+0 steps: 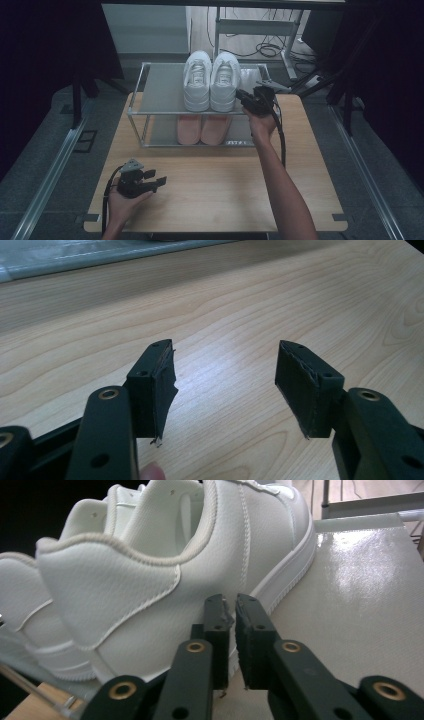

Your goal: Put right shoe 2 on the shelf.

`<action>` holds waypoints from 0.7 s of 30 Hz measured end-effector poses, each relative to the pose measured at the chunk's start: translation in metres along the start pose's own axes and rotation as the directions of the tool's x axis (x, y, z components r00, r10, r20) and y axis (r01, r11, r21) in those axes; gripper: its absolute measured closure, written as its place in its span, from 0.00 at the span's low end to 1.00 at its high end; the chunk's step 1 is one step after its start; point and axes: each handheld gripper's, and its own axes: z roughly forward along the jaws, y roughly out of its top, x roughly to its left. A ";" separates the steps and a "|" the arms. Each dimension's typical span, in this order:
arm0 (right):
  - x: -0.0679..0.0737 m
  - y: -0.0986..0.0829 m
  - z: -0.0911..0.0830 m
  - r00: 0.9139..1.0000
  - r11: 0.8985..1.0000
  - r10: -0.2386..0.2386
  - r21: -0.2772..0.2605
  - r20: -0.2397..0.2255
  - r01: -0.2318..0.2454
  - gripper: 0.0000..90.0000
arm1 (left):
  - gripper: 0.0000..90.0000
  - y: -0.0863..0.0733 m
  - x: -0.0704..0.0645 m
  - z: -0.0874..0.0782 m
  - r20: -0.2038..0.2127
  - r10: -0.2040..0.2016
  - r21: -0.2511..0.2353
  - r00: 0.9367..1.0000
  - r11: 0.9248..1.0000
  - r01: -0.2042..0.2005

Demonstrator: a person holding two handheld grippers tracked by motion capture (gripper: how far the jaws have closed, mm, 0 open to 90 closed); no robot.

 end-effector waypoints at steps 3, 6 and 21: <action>0.000 -0.003 -0.005 1.000 1.000 -0.005 -0.015 -0.019 0.004 0.81 | 0.46 -0.001 0.000 -0.001 -0.002 -0.002 -0.002 1.000 1.000 0.002; -0.001 -0.006 -0.013 1.000 0.999 -0.009 -0.036 -0.018 0.008 0.74 | 0.46 -0.001 0.000 -0.001 -0.001 0.006 0.000 1.000 1.000 -0.006; -0.009 -0.026 -0.066 0.995 0.995 -0.038 -0.100 -0.094 0.028 0.68 | 0.46 -0.001 -0.002 -0.001 -0.004 0.005 0.002 1.000 1.000 -0.005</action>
